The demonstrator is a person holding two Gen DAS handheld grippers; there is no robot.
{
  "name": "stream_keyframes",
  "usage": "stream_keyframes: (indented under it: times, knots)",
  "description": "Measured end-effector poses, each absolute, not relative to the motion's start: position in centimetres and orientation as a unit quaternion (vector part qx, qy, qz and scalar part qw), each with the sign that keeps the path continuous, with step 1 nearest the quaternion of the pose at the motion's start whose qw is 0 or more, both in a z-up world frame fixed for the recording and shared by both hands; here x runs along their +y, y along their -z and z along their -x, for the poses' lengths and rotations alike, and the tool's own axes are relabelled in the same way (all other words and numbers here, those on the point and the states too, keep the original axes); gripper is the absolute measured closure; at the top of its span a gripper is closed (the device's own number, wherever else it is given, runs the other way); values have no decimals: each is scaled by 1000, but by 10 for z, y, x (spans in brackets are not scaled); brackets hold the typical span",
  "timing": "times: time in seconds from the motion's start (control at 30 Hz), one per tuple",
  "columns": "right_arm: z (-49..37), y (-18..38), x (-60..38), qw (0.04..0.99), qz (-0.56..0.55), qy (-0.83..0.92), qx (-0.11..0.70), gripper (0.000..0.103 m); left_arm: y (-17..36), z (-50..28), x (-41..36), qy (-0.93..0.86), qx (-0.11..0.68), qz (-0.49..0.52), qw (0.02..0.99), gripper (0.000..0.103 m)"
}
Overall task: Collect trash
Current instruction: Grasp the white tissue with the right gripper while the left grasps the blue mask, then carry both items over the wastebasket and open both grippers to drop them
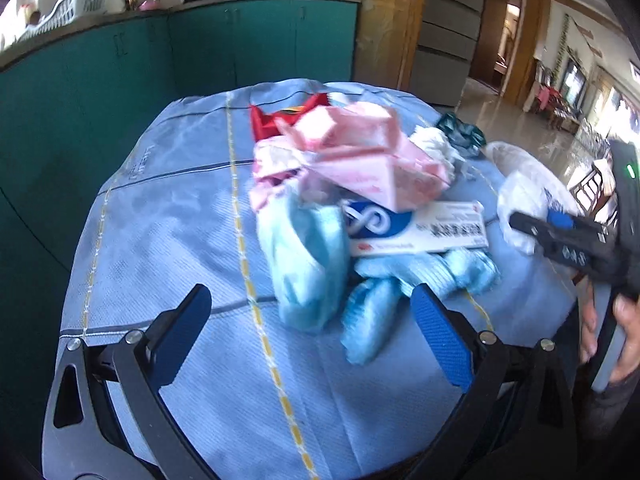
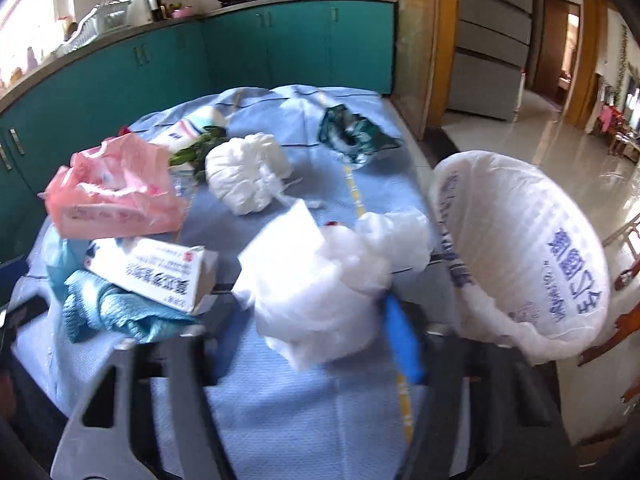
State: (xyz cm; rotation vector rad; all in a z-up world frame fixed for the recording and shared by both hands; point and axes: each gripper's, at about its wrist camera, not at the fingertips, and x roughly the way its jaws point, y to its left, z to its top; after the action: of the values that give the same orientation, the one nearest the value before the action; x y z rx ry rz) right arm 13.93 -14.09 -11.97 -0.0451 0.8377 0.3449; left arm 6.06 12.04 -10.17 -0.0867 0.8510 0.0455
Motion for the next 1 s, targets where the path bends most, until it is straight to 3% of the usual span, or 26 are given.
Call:
stream_keyframes:
  times: [0.03,0.17,0.23,0.27,0.33,0.37,0.47,1.0]
  knots:
    - [-137,119,-141,899,21,-174,403,55,102,-64,125,-23,414,53,908,5]
    - [-129,119,-147,897,15,-184,401,56,109,-82,136,-28,427,55,902,17]
    - [-127,119,-150,896,10,-185,404,56,117,-91,136,-21,441,57,895,31]
    - [-125,120,-152,895,9,-186,406,56,124,-95,135,-16,454,60,889,45]
    - [-123,120,-152,894,10,-186,407,56,131,-99,133,-3,464,68,883,60]
    - [-120,119,-153,895,12,-186,406,56,132,-97,130,0,466,68,882,72]
    - [-120,117,-153,897,14,-186,401,56,127,-90,129,-1,459,63,886,82]
    - [-103,71,-196,931,-3,-149,334,56,37,-46,112,-50,342,-25,938,82]
